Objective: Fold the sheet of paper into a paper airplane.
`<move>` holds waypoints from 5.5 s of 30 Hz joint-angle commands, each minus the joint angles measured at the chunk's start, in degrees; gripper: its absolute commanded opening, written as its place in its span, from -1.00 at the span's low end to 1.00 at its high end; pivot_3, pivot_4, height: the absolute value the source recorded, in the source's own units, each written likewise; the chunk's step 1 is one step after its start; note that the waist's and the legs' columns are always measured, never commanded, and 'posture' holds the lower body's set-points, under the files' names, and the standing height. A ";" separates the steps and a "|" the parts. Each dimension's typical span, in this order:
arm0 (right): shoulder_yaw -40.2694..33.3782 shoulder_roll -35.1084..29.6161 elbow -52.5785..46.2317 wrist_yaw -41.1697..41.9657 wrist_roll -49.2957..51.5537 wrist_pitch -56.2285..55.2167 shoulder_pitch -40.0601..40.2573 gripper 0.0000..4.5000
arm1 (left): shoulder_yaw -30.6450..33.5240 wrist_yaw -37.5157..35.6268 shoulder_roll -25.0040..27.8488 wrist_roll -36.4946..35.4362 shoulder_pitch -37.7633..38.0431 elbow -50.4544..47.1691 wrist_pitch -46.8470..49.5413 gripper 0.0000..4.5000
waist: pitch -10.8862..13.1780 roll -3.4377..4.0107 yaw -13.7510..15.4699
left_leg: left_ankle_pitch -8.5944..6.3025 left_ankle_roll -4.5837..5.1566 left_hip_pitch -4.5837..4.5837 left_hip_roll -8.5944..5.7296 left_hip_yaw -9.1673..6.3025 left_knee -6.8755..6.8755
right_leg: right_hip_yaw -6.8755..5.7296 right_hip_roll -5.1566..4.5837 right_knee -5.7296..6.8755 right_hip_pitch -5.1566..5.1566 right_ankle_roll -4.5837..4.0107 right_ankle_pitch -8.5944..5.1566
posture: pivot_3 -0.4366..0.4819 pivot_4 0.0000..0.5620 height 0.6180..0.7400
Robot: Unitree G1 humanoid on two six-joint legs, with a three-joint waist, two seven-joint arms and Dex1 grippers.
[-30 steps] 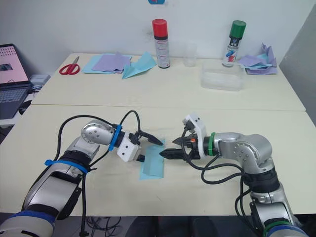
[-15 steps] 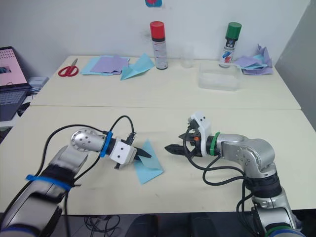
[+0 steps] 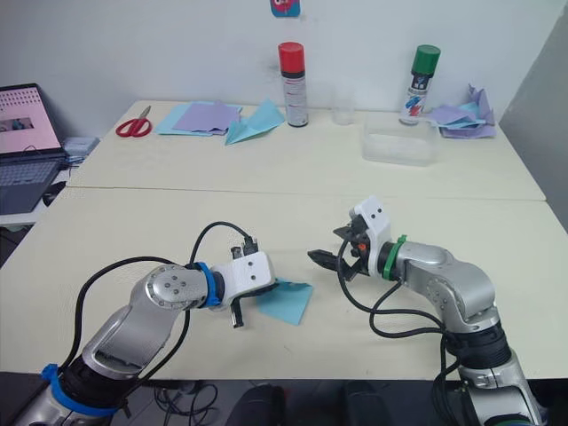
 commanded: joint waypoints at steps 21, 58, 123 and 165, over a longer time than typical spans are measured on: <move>15.93 -5.52 4.16 18.06 -17.47 -31.33 6.53 1.00 | 35.28 -14.43 9.43 -29.29 14.02 4.29 -21.60 0.97 | -0.01 -0.02 -0.11 | 0.00 0.00 0.16 0.07 0.01 -0.01 | -0.02 -0.01 -0.01 0.06 -0.06 -0.01 | -0.05 -0.47 1.00; 14.13 -6.38 21.42 34.46 -25.39 -70.01 1.55 -0.61 | 28.31 -4.16 5.69 -30.20 12.98 6.47 -22.63 1.00 | -0.03 -0.07 0.05 | 0.00 -0.01 0.81 0.11 0.45 -0.01 | 0.08 -0.03 0.05 0.59 -0.39 0.20 | -0.05 -0.47 1.00; 15.93 -4.23 15.82 21.57 -35.75 -73.60 9.98 0.19 | 3.71 -10.49 -5.74 -14.90 -5.84 38.42 -30.34 -0.98 | -0.14 -0.04 0.38 | 0.01 0.00 1.17 -0.01 0.52 0.04 | 0.09 -0.02 0.07 0.95 -0.07 0.10 | -0.05 -0.47 1.00; 10.30 5.30 13.91 10.57 -18.94 -14.13 3.38 -0.97 | 0.57 -19.45 -1.96 -13.97 -7.50 40.74 -26.83 -1.00 | -0.73 -0.01 0.09 | 0.00 0.00 1.18 0.01 0.46 -0.02 | 0.09 0.00 0.07 0.92 -0.14 0.06 | -0.05 -0.47 1.00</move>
